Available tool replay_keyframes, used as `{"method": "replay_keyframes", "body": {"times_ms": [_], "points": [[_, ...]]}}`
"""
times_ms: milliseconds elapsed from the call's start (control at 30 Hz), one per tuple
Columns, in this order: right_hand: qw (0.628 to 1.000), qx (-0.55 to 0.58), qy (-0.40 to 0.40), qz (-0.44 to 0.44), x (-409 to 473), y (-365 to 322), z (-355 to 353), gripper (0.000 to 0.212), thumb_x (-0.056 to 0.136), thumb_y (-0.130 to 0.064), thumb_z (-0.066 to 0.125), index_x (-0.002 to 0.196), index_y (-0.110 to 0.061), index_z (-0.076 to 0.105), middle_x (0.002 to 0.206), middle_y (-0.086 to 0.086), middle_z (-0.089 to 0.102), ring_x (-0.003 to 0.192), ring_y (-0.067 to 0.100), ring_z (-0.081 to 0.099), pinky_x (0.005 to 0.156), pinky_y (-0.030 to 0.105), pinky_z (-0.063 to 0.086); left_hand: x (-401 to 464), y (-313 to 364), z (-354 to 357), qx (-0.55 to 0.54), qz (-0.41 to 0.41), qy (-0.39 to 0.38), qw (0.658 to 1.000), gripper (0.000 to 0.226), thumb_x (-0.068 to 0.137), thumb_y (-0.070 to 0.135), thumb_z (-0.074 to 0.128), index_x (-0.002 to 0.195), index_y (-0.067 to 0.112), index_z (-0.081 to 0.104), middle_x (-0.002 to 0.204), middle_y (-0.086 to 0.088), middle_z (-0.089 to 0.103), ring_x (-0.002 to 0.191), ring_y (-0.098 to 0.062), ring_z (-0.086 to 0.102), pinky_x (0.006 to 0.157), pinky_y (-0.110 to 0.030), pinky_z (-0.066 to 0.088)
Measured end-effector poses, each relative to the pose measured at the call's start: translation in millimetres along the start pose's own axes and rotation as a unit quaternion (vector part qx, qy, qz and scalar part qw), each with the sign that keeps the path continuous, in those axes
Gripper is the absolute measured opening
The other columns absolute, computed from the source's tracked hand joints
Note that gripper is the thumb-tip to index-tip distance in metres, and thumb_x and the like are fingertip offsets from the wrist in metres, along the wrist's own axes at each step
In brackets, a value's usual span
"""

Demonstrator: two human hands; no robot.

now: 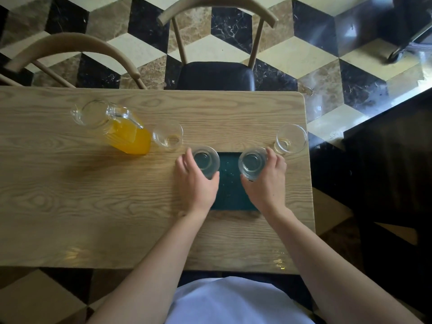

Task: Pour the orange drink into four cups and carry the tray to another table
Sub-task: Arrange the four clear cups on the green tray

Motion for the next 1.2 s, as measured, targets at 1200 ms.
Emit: {"method": "replay_keyframes", "body": {"times_ms": [1200], "points": [[0.991,0.094,-0.069,0.067,35.3,38.8,-32.5,0.107,0.064,-0.031,0.088,0.151,-0.022,0.025,0.148,0.002,0.033,0.133,0.023,0.041,0.111,0.05,0.038,60.7,-44.3,-17.9,-0.165,-0.192,0.12,0.96,0.083,0.081,0.047,0.076,0.145,0.011,0.037,0.139,-0.01,0.042,0.123,-0.024,0.05,0.098,-0.042,0.051]]}}
Point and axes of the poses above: each hand's wrist, its own x-axis towards the middle knuckle, its own z-axis out of the palm, y = z × x, the point moved 1 cm from there along x, towards the middle knuckle
